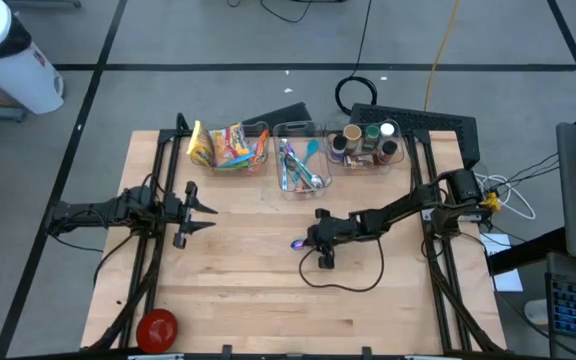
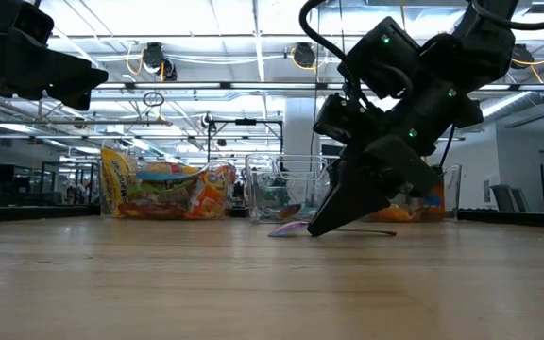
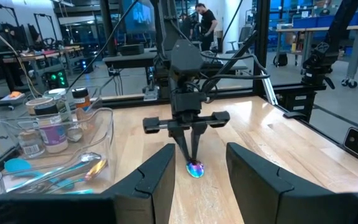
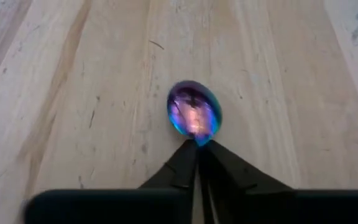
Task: Pick & Place Food Item
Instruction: Put the blue spoon into the middle transparent bin
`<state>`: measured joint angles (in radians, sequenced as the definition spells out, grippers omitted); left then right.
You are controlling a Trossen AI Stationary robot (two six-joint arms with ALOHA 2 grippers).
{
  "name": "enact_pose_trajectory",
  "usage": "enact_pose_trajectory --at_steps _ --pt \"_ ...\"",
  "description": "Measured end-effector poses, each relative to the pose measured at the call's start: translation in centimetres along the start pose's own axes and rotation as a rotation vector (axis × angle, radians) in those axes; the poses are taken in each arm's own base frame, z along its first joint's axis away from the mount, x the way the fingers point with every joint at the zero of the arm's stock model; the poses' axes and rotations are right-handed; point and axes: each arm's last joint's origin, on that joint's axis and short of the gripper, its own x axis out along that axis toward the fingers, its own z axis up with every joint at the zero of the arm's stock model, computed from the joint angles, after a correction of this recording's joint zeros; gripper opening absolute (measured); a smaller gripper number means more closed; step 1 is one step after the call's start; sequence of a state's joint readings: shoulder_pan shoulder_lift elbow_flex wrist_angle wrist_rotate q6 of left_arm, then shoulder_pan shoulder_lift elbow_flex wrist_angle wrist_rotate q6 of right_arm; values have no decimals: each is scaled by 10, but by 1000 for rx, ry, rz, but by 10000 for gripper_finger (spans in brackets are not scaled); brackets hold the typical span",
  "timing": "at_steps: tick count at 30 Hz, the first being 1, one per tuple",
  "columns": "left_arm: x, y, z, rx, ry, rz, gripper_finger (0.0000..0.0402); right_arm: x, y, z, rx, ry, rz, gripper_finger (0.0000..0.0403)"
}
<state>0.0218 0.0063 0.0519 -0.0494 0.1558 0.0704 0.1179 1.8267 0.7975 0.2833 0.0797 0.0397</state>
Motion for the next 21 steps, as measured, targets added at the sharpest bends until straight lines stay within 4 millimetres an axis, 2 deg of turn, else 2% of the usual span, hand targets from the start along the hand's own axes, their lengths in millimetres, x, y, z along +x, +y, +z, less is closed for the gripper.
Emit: enact_pose_trajectory --at_steps 3,12,17,21 --pt "0 0 0 0 0 0 152 0 0 0 -3 4 -1 8" --pt "0 0 0 0 0 0 152 0 3 1 -9 -23 -9 3" --pt "0 0 0 0 0 0 152 -3 10 12 -44 -142 0 2" --pt "0 0 0 0 0 0 152 -15 11 30 -17 -281 11 1"
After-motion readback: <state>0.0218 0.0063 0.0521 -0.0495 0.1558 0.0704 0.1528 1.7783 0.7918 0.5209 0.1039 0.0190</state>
